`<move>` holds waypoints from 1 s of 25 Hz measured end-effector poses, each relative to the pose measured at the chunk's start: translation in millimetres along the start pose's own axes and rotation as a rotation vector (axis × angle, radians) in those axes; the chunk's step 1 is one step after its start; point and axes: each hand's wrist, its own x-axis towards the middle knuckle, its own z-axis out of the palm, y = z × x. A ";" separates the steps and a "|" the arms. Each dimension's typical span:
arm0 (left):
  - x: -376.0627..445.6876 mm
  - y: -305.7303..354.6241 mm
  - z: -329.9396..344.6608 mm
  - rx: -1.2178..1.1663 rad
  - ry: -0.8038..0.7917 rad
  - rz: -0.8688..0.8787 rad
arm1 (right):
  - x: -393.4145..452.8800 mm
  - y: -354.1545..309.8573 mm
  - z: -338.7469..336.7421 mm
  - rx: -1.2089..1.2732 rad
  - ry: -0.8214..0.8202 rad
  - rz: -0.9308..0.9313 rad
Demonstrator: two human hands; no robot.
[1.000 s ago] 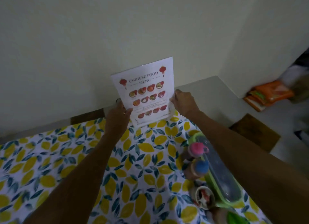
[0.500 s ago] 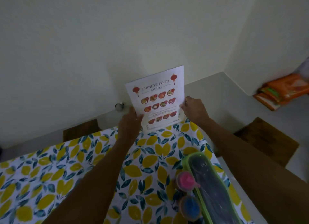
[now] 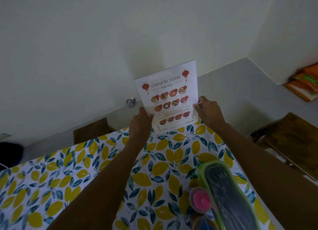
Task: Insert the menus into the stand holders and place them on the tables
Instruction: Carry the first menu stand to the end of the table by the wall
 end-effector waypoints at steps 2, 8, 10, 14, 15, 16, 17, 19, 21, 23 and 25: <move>-3.5 -0.4 0.8 0.016 0.014 0.007 | -4.2 0.1 3.0 0.001 0.018 0.007; -5.2 1.4 -4.2 0.092 -0.062 0.027 | -0.7 -0.3 -3.4 0.074 -0.113 0.107; -6.2 -0.7 -8.2 0.131 -0.097 0.007 | -3.4 -0.9 -10.9 0.087 -0.148 0.153; -18.3 -1.6 -23.2 0.130 -0.132 0.004 | -19.9 -5.0 -26.4 -0.081 -0.197 0.169; -23.7 -1.9 -29.7 0.147 -0.123 0.020 | -27.1 -8.3 -31.5 -0.138 -0.208 0.166; -30.2 -2.4 -36.6 0.187 -0.104 0.051 | -34.8 -13.0 -37.2 -0.199 -0.213 0.157; -37.5 -3.7 -43.8 0.246 -0.077 0.095 | -42.8 -19.2 -42.5 -0.267 -0.210 0.137; -55.3 -10.0 -60.8 0.364 -0.034 0.188 | -62.2 -38.6 -51.7 -0.395 -0.189 0.077; -73.5 -22.3 -80.0 0.418 -0.035 0.246 | -83.0 -68.7 -57.7 -0.476 -0.176 0.014; -94.0 -40.9 -101.6 0.437 -0.031 0.285 | -107.5 -104.7 -57.3 -0.516 -0.179 -0.054; -119.5 -66.0 -127.9 0.447 -0.016 0.299 | -138.0 -144.5 -49.6 -0.513 -0.186 -0.117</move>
